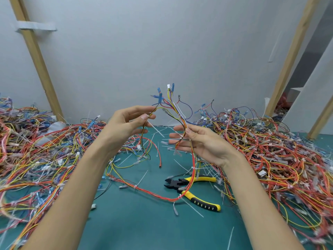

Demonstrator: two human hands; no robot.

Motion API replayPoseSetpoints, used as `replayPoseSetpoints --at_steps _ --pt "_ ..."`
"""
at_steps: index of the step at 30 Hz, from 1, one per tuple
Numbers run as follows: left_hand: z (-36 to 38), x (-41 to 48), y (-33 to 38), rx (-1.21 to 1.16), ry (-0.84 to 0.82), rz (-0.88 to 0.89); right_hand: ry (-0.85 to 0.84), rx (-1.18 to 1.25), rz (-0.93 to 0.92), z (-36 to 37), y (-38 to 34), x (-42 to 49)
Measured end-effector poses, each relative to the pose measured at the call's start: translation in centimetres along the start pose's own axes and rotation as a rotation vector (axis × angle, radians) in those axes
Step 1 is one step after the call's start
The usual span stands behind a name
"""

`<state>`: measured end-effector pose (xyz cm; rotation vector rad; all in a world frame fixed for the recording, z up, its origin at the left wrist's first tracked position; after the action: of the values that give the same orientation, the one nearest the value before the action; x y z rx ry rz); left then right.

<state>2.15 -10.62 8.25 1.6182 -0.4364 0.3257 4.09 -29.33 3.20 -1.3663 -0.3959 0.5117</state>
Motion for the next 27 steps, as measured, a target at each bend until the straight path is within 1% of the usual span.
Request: replayPoseSetpoints --at_steps 7,12,13,15,17,18,20,21,22,24,27 --pt "0.3 0.0 0.0 -0.005 -0.016 0.002 0.011 0.031 -0.012 -0.2 0.0 0.2" --pt "0.3 -0.1 -0.4 -0.006 -0.038 -0.031 -0.005 0.093 -0.012 -0.1 0.0 0.3" --pt "0.3 -0.1 -0.6 0.018 -0.047 -0.044 -0.005 0.125 -0.018 -0.1 -0.1 0.3" --pt "0.2 -0.1 -1.5 0.142 -0.079 -0.086 0.002 0.204 -0.036 -0.2 -0.4 0.3" --pt "0.6 -0.4 -3.1 0.312 -0.166 -0.177 0.015 0.258 -0.056 -0.4 -0.8 0.3" --pt "1.2 -0.7 -4.0 0.386 -0.241 -0.233 0.022 0.276 -0.064 -0.5 -0.9 0.3" --pt "3.4 -1.7 -5.9 0.488 -0.435 -0.323 0.038 0.321 -0.076 -0.8 -1.1 0.2" --pt "4.9 -2.4 -6.6 0.503 -0.528 -0.349 0.045 0.35 -0.083 -0.9 -1.1 0.2" --pt "6.4 -3.2 -7.0 0.483 -0.609 -0.359 0.051 0.379 -0.089 -1.0 -1.1 0.3" --pt "9.7 -4.5 -7.2 0.333 -0.707 -0.341 0.055 0.437 -0.099 -1.1 -1.2 0.3" --pt "13.1 -5.4 -6.5 0.037 -0.701 -0.312 0.067 0.503 -0.1 -1.3 -1.0 0.3"
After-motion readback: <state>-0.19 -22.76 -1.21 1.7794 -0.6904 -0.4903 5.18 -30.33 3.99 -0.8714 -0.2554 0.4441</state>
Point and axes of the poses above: each hand's wrist, its own x-axis towards the middle knuckle, its own z-axis out of the palm, y = z × x, the point moved 9 cm from there along x, towards the middle knuckle, and after that the axes turned 6 degrees about z, right-handed, at the moved point
